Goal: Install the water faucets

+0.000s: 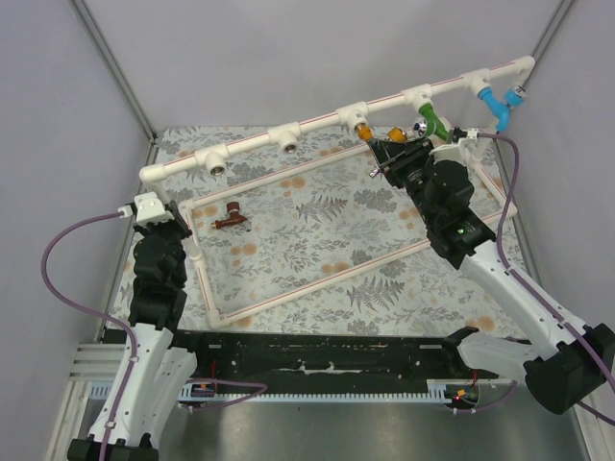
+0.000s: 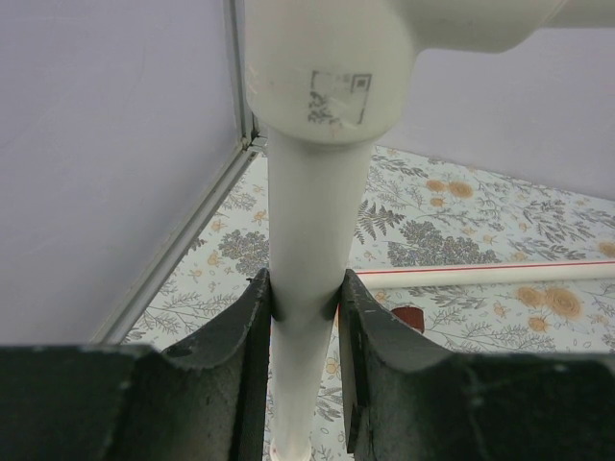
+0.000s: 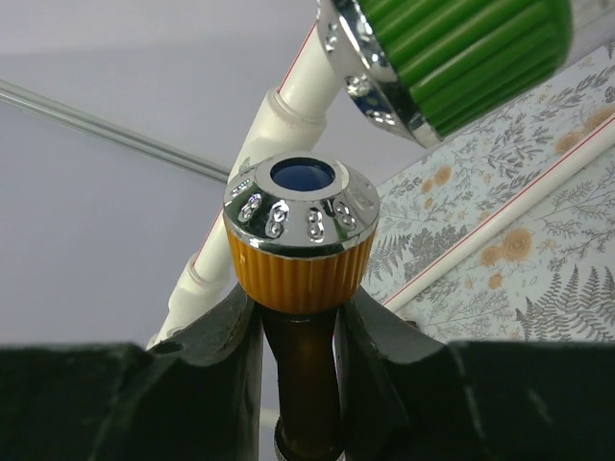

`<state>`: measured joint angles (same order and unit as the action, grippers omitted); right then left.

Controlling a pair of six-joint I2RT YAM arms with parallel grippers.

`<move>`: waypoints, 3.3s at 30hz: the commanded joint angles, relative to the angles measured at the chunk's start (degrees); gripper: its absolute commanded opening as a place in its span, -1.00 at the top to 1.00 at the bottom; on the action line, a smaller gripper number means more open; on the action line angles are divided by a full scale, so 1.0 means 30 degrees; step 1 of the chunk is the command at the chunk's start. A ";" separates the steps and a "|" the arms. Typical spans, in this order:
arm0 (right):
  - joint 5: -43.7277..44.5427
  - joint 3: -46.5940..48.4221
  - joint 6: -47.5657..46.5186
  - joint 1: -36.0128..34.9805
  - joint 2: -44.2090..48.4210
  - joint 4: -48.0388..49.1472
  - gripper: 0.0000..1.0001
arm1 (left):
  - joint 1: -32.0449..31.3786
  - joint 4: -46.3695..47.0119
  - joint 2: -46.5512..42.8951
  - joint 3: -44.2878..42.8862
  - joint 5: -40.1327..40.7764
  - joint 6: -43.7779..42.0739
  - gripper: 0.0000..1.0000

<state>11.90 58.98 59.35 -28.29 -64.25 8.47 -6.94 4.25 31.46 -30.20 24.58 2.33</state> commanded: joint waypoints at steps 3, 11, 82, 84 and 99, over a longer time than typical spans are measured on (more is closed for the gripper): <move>0.1660 0.0788 -0.0235 0.0174 -0.0789 0.0894 1.00 | -0.0001 -0.1534 0.0059 0.0485 0.0450 0.0220 0.96; 0.1013 0.0028 -1.3784 -0.2019 -0.0937 0.4673 1.00 | -0.0118 -0.1505 0.0059 0.0456 0.0392 0.0307 0.96; -0.4962 0.1141 -5.5235 -0.1643 -0.2255 -0.1067 1.00 | -0.0294 1.1445 0.4307 0.3180 0.0831 -0.2562 0.81; -0.5080 0.0937 -5.4417 -0.1643 -0.2314 -0.0715 1.00 | -0.0382 1.1415 0.4336 0.3180 0.0772 -0.2621 0.92; -0.4177 -0.0822 -5.0013 -0.1584 -0.3368 0.2070 1.00 | -0.0411 1.1327 0.4483 0.3092 0.0860 -0.2709 0.96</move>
<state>-4.25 58.41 -90.26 -34.68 -70.37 14.94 -6.61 35.77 45.50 -20.60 29.04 -4.54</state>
